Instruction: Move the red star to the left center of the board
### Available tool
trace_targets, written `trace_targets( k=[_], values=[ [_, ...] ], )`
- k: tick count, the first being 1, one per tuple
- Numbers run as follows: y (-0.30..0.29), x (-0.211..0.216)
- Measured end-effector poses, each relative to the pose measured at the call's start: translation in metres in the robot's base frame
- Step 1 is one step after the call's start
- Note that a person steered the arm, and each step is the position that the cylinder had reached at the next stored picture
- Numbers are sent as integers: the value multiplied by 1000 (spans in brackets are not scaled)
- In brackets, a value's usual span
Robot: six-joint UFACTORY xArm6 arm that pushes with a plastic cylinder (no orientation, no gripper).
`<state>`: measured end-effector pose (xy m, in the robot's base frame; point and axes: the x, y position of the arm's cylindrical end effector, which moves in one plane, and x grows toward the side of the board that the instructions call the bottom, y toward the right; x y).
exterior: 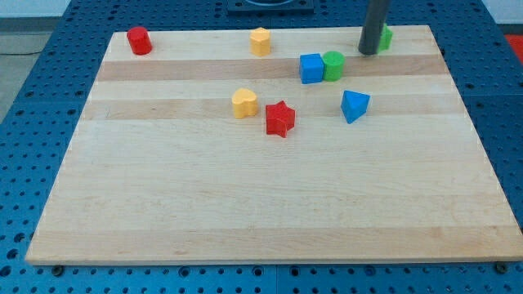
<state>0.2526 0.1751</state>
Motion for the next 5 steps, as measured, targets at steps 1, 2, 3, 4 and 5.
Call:
trace_targets(
  k=[1,2,3,4,5],
  values=[
    [7,1],
    [-3,28],
    [-29,57],
    [-63,91],
    [-100,125]
  ],
)
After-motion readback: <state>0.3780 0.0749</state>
